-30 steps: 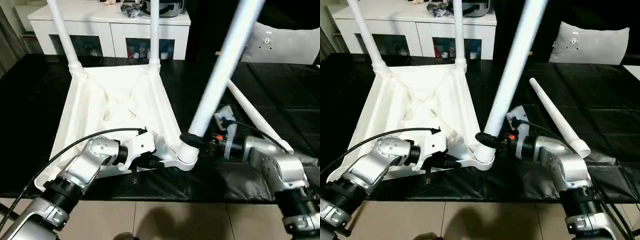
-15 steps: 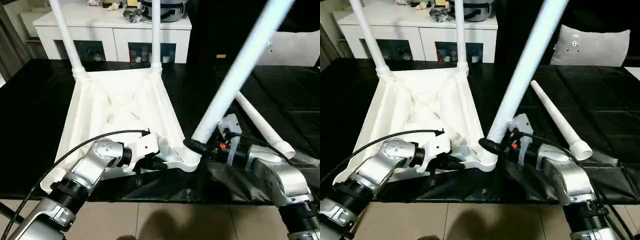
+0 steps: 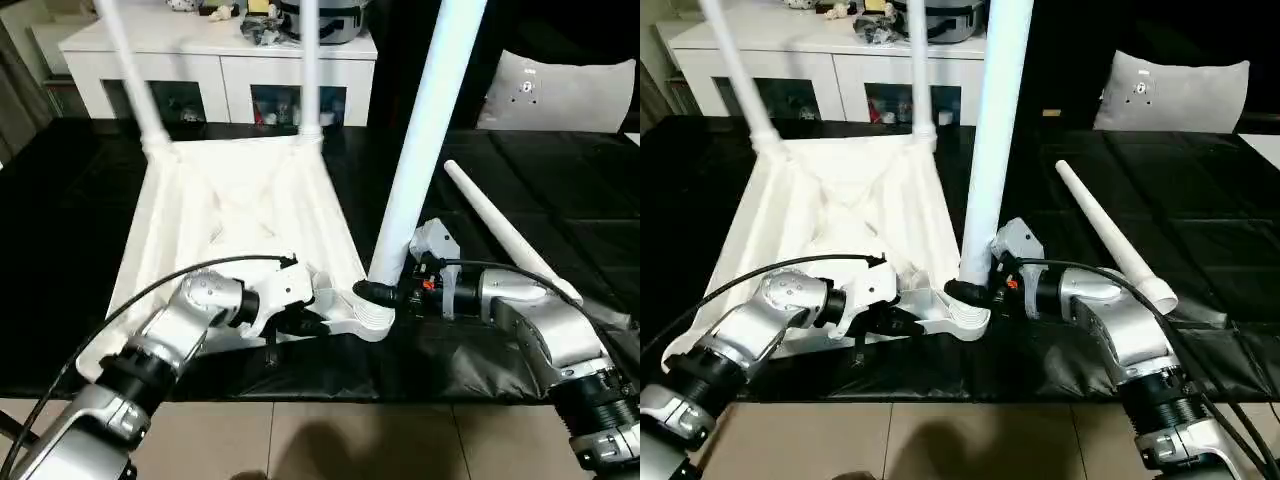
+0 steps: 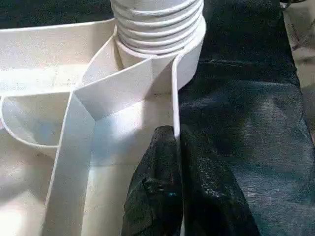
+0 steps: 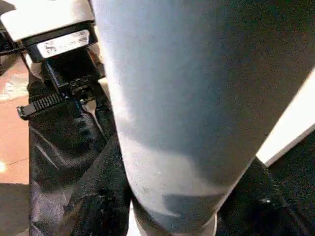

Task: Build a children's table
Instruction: Insert table leg to table base, then rotate leg to tighten

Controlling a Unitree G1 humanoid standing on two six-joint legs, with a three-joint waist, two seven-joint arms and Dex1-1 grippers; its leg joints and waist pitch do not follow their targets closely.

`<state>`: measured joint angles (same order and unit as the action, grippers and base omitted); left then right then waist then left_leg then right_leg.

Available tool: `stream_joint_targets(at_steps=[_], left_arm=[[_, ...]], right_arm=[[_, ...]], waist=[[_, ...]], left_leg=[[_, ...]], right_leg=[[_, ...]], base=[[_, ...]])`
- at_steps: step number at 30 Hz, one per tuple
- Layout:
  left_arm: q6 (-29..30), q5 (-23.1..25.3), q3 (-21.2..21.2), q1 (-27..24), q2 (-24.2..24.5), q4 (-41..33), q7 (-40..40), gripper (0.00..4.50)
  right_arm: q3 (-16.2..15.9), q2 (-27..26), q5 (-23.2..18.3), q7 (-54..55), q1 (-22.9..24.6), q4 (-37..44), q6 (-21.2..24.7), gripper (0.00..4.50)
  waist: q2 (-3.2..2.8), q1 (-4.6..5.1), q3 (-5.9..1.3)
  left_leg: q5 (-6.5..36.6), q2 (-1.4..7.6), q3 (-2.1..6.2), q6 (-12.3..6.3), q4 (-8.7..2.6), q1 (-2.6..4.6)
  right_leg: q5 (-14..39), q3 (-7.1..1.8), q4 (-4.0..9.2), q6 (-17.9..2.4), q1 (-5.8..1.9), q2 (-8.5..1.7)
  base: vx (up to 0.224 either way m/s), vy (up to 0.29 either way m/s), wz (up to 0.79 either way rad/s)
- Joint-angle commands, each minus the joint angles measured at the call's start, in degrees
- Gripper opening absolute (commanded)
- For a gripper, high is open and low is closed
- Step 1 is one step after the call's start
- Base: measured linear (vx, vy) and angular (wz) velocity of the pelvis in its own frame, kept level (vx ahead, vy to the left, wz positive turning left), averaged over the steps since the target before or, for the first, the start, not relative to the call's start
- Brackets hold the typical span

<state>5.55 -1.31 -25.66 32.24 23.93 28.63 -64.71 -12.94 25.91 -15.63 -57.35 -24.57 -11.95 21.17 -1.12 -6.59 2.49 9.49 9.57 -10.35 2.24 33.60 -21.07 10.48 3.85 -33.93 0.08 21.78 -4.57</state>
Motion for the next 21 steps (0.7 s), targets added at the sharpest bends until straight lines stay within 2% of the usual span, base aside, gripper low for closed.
stream_joint_targets(at_steps=[1,5,6,9,11,13,15,16,17,18,19,20,21], left_arm=[[-0.85,1.71,1.14,2.36,0.90,0.72,0.95,0.00],[-0.16,1.64,1.61,2.27,0.44,1.27,1.14,0.00],[0.42,1.46,1.77,2.14,0.33,1.11,1.29,0.00],[4.22,0.86,2.37,1.06,0.27,-1.24,2.44,0.00],[11.44,-0.90,4.44,-1.27,-0.94,-6.79,6.19,0.00],[18.51,-2.90,6.44,-3.12,-3.36,-12.85,10.24,0.00],[24.88,-3.99,6.86,-4.76,-5.89,-19.33,13.24,0.00],[26.47,-3.97,6.70,-5.18,-6.60,-21.16,14.00,0.00],[29.57,-3.49,6.11,-5.75,-9.03,-24.61,16.19,0.00],[30.73,-2.89,5.67,-5.85,-10.24,-25.90,17.25,0.00],[31.03,-2.67,5.52,-5.86,-10.60,-26.23,17.56,0.00],[31.72,-0.87,4.27,-5.28,-12.01,-26.77,18.73,0.00],[31.72,-0.87,4.27,-5.28,-12.01,-26.77,18.73,0.00]], right_arm=[[-3.51,1.10,1.81,-1.54,2.52,-3.11,3.55,1.87],[-2.99,0.53,1.23,-0.86,3.30,-2.41,4.04,1.87],[-2.61,0.23,1.16,-0.33,3.54,-2.16,4.05,1.87],[-1.09,-1.22,1.51,3.81,4.49,-0.98,4.53,1.87],[0.71,-3.58,2.88,11.70,5.88,1.50,8.26,1.87],[1.68,-5.59,3.93,17.17,6.53,3.03,11.57,1.87],[2.80,-8.35,5.22,23.00,6.26,3.14,14.42,1.87],[3.19,-9.23,5.58,24.82,6.11,3.11,15.33,1.87],[4.62,-11.70,6.58,29.73,4.97,1.80,16.55,1.87],[5.30,-12.90,7.16,32.17,4.25,0.88,16.81,1.87],[5.50,-13.26,7.34,32.89,4.01,0.56,16.84,1.87],[6.69,-15.40,7.71,36.72,2.41,-1.71,17.02,1.87],[6.69,-15.40,7.71,36.72,2.41,-1.71,17.02,1.87]], waist=[[0.11,0.30,-2.41],[-0.20,0.20,-2.47],[-0.07,0.21,-2.42],[-0.06,0.33,-2.27],[-0.12,0.60,-2.09],[0.01,1.10,-2.01],[-0.02,1.70,-1.88],[0.04,2.31,-1.75],[0.00,2.84,-1.94],[-0.17,3.23,-2.04],[-0.17,3.94,-1.98],[-0.23,4.26,-1.93],[-0.01,4.75,-1.72]], left_leg=[[29.96,3.88,2.55,2.76,-5.28,1.78],[29.35,3.92,2.40,2.84,-5.31,1.77],[29.56,3.90,2.31,2.84,-5.30,1.85],[30.08,3.97,2.45,3.19,-5.48,1.77],[31.20,3.92,2.70,3.79,-5.67,1.75],[32.23,3.84,2.91,4.42,-5.62,1.73],[33.22,3.56,3.15,4.56,-5.41,1.74],[33.55,3.41,3.39,4.47,-5.47,1.40],[33.26,3.40,3.69,4.52,-5.83,0.69],[33.27,3.48,3.80,4.83,-5.94,0.61],[34.10,3.31,3.89,4.84,-5.97,0.59],[34.85,3.11,3.85,4.62,-5.79,0.95],[35.55,2.86,3.77,4.15,-5.49,1.20]], right_leg=[[32.21,-2.76,5.84,-6.27,-0.01,-5.09],[29.67,-2.92,5.57,-7.51,-0.12,-5.03],[29.69,-2.94,5.65,-7.65,-0.06,-5.03],[30.94,-2.92,5.64,-7.43,-0.12,-5.06],[33.20,-2.78,5.73,-6.83,0.01,-5.04],[35.69,-2.60,5.78,-5.93,-0.02,-5.07],[38.81,-2.26,6.30,-4.62,0.30,-5.09],[40.10,-1.91,6.53,-3.83,0.12,-5.07],[39.51,-1.71,6.39,-3.13,-0.51,-5.03],[38.13,-1.77,6.18,-3.49,-0.53,-4.95],[37.46,-1.38,6.51,-3.23,-0.45,-4.68],[37.69,-1.26,6.97,-2.85,-0.17,-4.65],[39.41,-1.04,7.61,-2.21,0.22,-4.65]], base=[[0.000,0.000,0.00],[0.000,0.000,0.00],[0.000,0.000,0.00],[0.000,0.000,0.00],[0.000,0.000,0.00],[0.000,0.000,0.00],[0.000,0.000,0.00],[0.000,0.000,0.00],[0.006,0.028,-0.21],[0.006,0.028,-0.21],[0.000,0.000,0.00],[0.000,0.000,0.00],[0.000,0.000,0.00]])
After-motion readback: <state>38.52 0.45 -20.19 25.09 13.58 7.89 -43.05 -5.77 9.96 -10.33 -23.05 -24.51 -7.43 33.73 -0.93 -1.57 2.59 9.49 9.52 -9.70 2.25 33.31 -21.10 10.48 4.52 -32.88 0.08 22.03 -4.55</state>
